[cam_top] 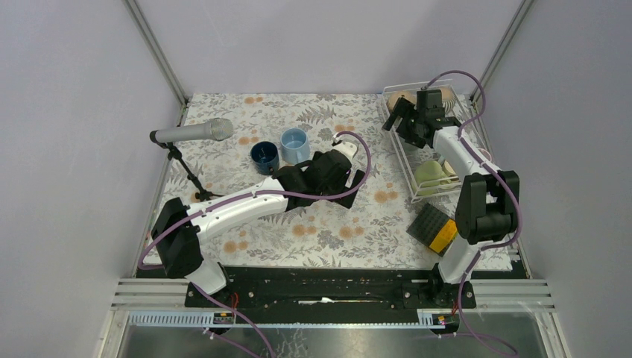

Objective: Unload the cups from the dish rack
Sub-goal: Unload the cup from the dish rack.

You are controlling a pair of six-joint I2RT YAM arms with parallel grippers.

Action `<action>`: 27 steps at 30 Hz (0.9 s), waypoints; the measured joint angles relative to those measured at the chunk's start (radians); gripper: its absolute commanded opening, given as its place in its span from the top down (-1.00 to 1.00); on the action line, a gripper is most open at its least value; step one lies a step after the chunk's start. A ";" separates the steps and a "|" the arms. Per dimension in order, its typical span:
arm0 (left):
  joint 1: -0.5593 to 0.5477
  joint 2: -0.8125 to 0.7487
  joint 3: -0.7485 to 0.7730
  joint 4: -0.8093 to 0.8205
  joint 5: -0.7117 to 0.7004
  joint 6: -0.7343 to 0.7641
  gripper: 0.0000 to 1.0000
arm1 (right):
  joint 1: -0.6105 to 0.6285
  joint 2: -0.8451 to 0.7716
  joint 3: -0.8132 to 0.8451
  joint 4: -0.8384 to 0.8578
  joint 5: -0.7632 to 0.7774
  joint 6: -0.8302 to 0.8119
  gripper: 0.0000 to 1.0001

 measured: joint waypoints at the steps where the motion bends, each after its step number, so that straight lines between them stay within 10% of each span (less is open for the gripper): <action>1: 0.000 0.000 0.000 0.000 0.000 0.000 -0.97 | 0.000 0.006 0.000 0.001 0.002 0.004 -0.99; 27: 0.000 0.000 -0.010 0.000 0.000 0.000 -0.97 | -0.012 0.146 0.223 0.038 0.039 -0.005 -0.99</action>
